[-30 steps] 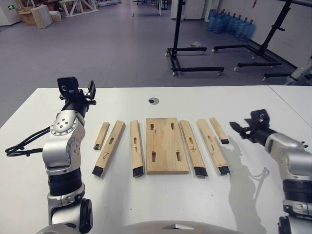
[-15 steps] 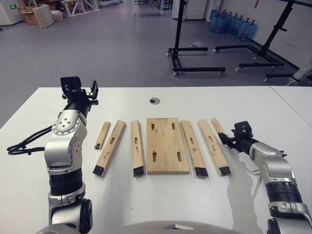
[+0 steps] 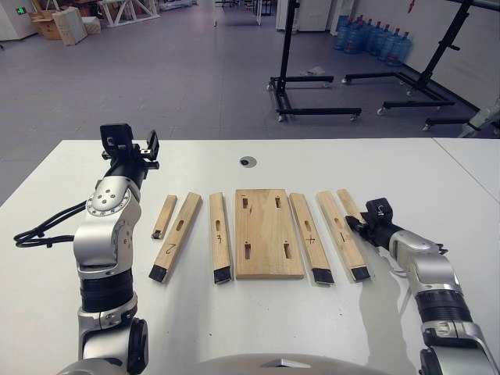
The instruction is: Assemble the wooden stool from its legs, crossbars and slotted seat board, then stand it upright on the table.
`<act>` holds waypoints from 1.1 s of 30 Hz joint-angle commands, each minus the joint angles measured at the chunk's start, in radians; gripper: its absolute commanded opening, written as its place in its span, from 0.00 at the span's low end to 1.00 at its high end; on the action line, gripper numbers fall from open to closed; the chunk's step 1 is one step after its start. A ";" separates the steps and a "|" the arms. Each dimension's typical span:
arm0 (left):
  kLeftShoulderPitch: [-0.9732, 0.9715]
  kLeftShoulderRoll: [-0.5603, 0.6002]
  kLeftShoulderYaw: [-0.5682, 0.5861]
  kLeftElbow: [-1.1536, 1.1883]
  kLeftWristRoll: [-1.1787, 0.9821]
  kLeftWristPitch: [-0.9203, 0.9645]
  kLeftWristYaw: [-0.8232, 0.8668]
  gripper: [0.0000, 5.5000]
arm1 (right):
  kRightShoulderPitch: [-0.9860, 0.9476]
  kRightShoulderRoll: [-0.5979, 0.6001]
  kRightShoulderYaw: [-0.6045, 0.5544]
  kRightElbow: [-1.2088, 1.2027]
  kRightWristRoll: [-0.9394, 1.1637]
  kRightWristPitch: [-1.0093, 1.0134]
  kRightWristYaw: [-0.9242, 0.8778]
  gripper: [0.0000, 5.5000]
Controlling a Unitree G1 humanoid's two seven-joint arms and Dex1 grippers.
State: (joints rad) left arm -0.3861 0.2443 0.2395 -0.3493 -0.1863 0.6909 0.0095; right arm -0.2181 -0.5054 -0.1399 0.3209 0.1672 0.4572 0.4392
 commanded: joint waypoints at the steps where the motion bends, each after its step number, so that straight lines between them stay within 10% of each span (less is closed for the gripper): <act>1: -0.018 0.004 -0.007 0.005 0.008 0.008 0.003 0.49 | 0.000 0.007 0.002 0.020 -0.005 0.022 -0.004 0.26; 7: -0.011 -0.006 0.031 0.005 -0.040 0.050 -0.007 0.49 | 0.005 -0.007 -0.018 0.033 -0.018 -0.024 -0.027 0.23; 14: -0.156 -0.130 0.274 -0.033 -0.711 0.361 -0.109 0.49 | -0.167 -0.008 -0.108 -0.231 0.080 -0.096 -0.053 0.23; 21: -0.125 -0.240 0.190 0.006 -1.038 0.407 -0.038 0.49 | -0.198 0.173 0.169 -0.534 0.127 -0.019 -0.006 0.23; 33: -0.083 -0.203 0.108 0.076 -1.063 0.313 0.021 0.49 | -0.195 0.241 0.224 -0.640 0.141 -0.008 -0.001 0.23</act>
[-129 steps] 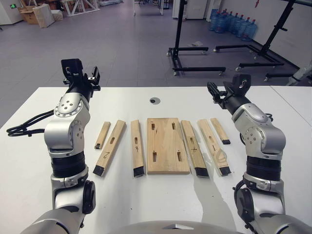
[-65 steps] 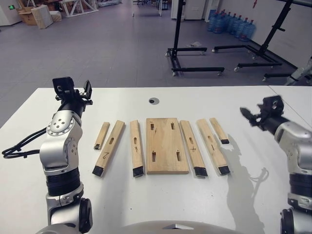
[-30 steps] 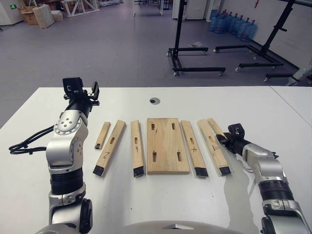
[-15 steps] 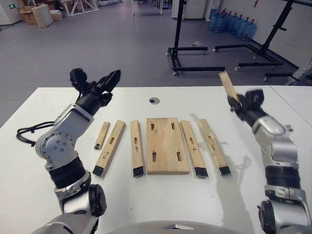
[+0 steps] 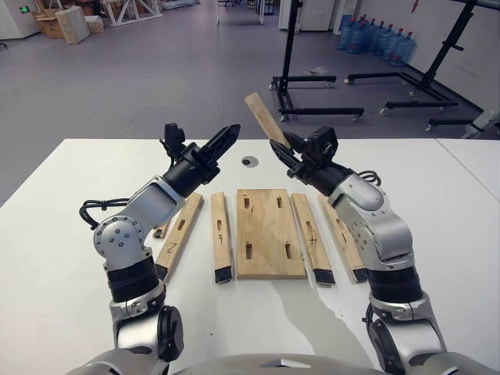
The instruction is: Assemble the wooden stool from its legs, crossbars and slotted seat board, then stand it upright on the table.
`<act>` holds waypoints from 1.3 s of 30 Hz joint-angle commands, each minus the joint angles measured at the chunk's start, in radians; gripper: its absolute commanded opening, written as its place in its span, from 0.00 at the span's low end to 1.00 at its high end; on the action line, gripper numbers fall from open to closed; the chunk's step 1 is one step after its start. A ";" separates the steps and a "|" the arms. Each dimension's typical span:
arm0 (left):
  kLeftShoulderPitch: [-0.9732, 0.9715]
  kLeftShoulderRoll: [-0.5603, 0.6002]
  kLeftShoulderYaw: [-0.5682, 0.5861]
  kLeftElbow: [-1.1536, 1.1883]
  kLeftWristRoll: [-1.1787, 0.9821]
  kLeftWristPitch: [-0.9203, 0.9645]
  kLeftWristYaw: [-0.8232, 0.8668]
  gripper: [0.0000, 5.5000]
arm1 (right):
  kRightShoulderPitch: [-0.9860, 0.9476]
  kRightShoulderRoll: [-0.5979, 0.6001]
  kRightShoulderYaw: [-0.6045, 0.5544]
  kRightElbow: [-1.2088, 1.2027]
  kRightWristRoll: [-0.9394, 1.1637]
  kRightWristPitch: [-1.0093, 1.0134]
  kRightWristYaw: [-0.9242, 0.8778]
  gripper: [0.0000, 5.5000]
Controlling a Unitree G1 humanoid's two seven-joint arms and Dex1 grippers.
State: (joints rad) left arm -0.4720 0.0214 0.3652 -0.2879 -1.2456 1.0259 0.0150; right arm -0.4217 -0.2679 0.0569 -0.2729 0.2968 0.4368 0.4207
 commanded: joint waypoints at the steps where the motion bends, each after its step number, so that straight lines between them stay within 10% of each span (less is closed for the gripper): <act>1: -0.001 0.022 -0.022 0.019 -0.005 -0.027 0.016 0.49 | 0.015 0.003 0.035 -0.053 0.011 0.013 0.024 0.23; 23: -0.020 0.051 -0.079 0.044 -0.058 -0.127 0.066 0.49 | 0.096 0.021 0.132 -0.125 0.010 0.001 0.084 0.23; 39: -0.020 0.064 -0.107 0.045 -0.068 -0.153 0.082 0.08 | 0.093 0.019 0.141 -0.114 -0.004 -0.002 0.081 0.23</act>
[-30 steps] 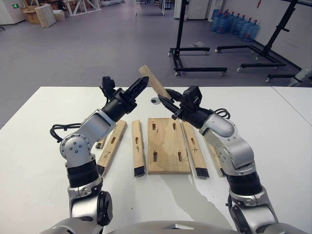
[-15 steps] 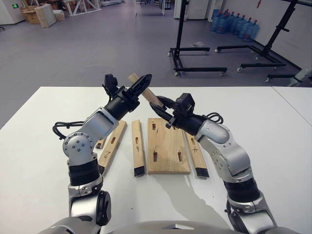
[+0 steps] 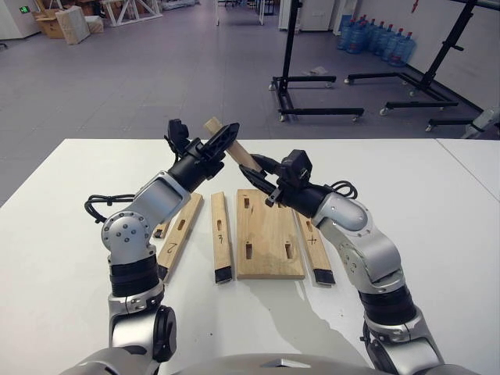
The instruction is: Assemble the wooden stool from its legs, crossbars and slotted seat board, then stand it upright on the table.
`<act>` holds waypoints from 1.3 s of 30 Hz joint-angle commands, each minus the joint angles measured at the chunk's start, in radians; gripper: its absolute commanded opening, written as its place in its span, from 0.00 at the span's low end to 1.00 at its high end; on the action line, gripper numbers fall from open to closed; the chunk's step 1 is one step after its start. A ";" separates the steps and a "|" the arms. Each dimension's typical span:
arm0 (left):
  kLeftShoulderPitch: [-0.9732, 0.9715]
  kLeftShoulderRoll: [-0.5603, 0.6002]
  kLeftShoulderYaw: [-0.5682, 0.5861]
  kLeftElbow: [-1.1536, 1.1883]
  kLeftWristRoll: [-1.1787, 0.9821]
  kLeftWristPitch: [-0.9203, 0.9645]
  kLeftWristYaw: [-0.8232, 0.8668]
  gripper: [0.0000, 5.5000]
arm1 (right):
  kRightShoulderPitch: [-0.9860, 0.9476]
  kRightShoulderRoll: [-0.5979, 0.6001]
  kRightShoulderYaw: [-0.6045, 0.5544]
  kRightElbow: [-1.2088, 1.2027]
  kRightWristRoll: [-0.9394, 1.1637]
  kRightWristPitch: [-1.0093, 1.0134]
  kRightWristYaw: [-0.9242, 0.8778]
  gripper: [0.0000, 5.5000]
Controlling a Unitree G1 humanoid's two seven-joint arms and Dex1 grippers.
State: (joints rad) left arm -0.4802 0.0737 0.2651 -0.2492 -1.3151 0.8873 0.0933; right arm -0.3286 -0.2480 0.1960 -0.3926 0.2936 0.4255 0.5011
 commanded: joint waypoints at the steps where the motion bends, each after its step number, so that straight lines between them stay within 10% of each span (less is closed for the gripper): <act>1: -0.010 0.016 -0.006 0.012 0.006 -0.017 -0.002 0.07 | 0.001 -0.001 0.002 0.006 -0.002 0.010 0.000 0.23; 6: -0.004 0.036 -0.011 0.055 0.048 -0.033 -0.039 0.07 | 0.002 -0.001 0.004 0.006 0.015 0.050 0.003 0.23; 21: 0.192 0.308 0.130 -0.073 0.294 -0.071 -0.083 0.07 | 0.003 -0.176 -0.256 0.047 0.174 0.288 0.040 0.72; 39: 0.404 0.282 -0.046 -0.028 0.694 -0.356 -0.321 0.07 | 0.013 -0.094 -0.211 0.112 0.099 0.224 -0.063 0.72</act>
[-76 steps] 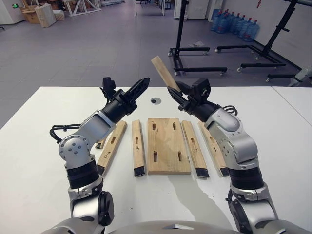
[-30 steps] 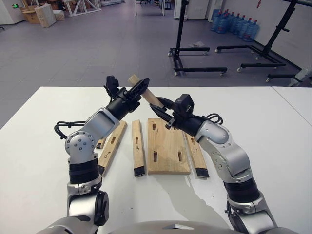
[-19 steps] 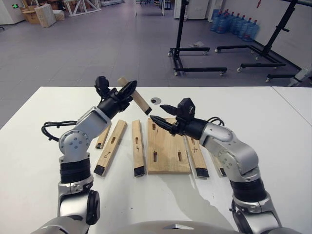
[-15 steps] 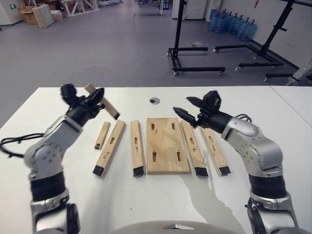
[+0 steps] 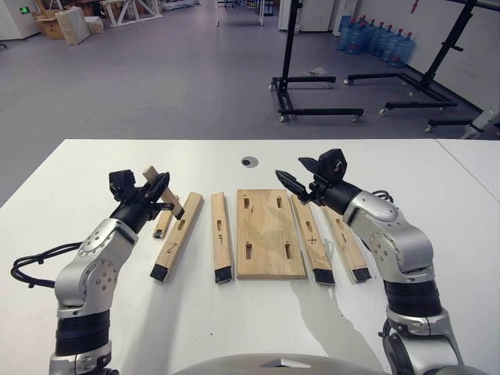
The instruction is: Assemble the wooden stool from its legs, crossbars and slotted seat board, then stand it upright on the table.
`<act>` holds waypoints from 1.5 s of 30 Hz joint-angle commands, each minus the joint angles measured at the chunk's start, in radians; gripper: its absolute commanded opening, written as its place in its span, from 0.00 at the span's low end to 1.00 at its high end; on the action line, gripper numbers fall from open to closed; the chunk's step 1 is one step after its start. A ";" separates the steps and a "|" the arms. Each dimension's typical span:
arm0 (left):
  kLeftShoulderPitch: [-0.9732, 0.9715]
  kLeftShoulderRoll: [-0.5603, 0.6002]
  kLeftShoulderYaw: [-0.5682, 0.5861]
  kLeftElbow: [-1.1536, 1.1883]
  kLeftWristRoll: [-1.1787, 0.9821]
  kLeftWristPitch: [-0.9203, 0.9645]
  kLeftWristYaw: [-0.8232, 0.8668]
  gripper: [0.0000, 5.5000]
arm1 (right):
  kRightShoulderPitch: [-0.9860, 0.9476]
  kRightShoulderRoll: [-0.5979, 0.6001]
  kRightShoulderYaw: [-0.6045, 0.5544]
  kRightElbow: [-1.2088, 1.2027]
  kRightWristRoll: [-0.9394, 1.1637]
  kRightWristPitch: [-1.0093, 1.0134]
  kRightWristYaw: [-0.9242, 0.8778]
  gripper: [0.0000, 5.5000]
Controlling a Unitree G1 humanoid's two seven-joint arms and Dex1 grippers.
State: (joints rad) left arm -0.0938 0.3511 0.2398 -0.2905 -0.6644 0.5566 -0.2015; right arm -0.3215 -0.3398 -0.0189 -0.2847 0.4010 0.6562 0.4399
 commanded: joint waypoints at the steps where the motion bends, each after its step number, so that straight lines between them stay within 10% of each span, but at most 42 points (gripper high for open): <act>1: 0.022 -0.003 -0.028 0.019 0.053 -0.032 -0.033 0.07 | 0.007 -0.001 0.005 0.004 -0.010 -0.008 -0.003 0.72; 45: 0.034 -0.100 -0.008 0.137 0.165 -0.135 -0.066 0.07 | -0.009 -0.003 0.023 0.009 -0.020 -0.016 0.005 0.72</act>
State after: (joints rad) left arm -0.0529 0.2498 0.2313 -0.1601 -0.5107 0.4240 -0.2690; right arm -0.3214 -0.3380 0.0009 -0.2814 0.3915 0.6506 0.4426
